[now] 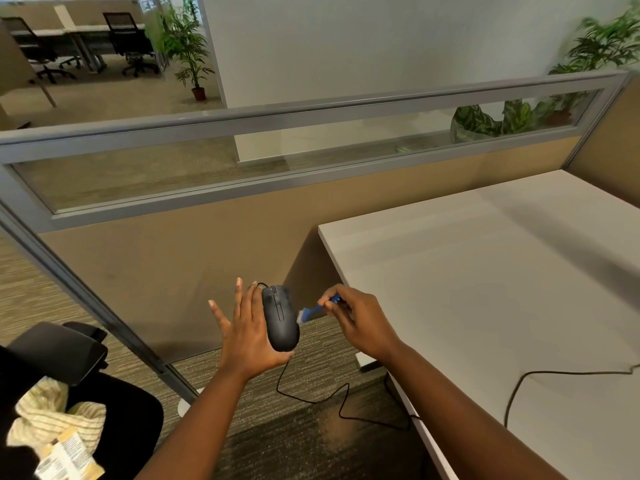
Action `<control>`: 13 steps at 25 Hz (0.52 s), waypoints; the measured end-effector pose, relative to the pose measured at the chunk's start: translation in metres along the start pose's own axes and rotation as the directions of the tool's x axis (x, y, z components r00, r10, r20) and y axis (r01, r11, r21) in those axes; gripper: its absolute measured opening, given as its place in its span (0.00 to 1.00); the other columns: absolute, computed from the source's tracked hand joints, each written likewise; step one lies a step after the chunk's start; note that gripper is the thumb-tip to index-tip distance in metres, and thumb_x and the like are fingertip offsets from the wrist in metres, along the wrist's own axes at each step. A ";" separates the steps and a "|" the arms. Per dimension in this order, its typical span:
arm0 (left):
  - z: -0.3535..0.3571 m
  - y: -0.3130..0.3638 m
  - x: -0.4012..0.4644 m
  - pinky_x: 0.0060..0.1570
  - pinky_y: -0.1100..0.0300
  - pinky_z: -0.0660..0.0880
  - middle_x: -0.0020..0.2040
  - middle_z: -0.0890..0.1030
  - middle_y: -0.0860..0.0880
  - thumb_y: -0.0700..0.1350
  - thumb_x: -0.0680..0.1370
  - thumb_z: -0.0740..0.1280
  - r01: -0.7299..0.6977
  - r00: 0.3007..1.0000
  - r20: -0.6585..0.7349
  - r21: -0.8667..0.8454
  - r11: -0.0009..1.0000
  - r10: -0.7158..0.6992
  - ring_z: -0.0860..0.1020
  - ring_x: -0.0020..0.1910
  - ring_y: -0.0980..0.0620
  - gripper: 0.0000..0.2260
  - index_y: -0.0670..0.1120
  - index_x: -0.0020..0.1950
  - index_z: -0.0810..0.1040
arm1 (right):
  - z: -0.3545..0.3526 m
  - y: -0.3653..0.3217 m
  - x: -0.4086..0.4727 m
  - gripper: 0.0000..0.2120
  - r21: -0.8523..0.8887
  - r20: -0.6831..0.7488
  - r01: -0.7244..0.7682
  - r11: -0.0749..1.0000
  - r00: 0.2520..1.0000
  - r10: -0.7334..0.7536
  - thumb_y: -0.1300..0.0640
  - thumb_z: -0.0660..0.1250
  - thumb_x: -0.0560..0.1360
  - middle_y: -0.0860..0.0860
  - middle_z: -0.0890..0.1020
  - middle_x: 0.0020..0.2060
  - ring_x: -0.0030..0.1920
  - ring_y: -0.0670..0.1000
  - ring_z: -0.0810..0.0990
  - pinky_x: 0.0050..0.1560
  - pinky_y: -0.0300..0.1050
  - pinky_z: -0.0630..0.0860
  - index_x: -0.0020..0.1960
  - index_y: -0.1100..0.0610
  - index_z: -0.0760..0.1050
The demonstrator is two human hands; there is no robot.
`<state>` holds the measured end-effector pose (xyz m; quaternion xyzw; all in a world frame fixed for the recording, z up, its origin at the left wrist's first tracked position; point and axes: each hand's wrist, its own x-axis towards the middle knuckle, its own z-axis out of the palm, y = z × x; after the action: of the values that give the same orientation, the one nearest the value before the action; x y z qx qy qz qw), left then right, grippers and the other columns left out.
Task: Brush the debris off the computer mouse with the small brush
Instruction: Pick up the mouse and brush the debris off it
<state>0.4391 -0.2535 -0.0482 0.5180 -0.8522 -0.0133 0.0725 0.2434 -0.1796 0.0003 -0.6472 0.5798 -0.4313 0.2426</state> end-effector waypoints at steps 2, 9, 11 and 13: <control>0.001 0.002 0.000 0.62 0.29 0.36 0.74 0.57 0.40 0.68 0.56 0.72 -0.019 1.000 -0.002 -0.009 1.000 0.019 0.38 0.73 0.45 0.58 0.36 0.73 0.53 | 0.004 -0.006 0.004 0.06 0.063 -0.032 0.046 0.997 0.999 -0.044 0.63 0.62 0.76 0.54 0.82 0.45 0.46 0.50 0.81 0.48 0.51 0.79 0.49 0.57 0.76; 0.004 0.012 -0.003 0.61 0.28 0.38 0.72 0.62 0.37 0.67 0.56 0.73 -0.085 0.996 -0.010 -0.013 0.996 0.084 0.47 0.73 0.40 0.56 0.34 0.71 0.59 | 0.017 -0.008 0.014 0.06 -0.004 0.016 0.082 0.997 0.996 -0.082 0.62 0.61 0.76 0.53 0.82 0.47 0.47 0.48 0.79 0.49 0.41 0.76 0.50 0.57 0.76; 0.005 0.012 -0.005 0.61 0.27 0.41 0.71 0.64 0.37 0.67 0.55 0.73 -0.100 0.995 -0.006 0.011 0.995 0.100 0.50 0.73 0.39 0.56 0.33 0.70 0.60 | 0.015 -0.007 0.017 0.07 -0.007 -0.076 0.046 0.999 0.996 -0.046 0.63 0.61 0.76 0.54 0.82 0.47 0.46 0.49 0.80 0.46 0.35 0.74 0.50 0.58 0.76; 0.005 0.012 -0.006 0.61 0.27 0.41 0.71 0.64 0.37 0.68 0.55 0.72 -0.099 0.995 -0.010 0.025 0.995 0.099 0.50 0.73 0.39 0.55 0.33 0.70 0.60 | 0.014 -0.007 0.020 0.07 -0.011 -0.159 0.017 1.000 0.987 -0.018 0.64 0.61 0.76 0.52 0.82 0.45 0.44 0.48 0.79 0.43 0.32 0.72 0.49 0.60 0.77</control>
<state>0.4308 -0.2432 -0.0529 0.4759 -0.8765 0.0035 0.0717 0.2575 -0.1997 0.0042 -0.6171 0.5938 -0.4807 0.1887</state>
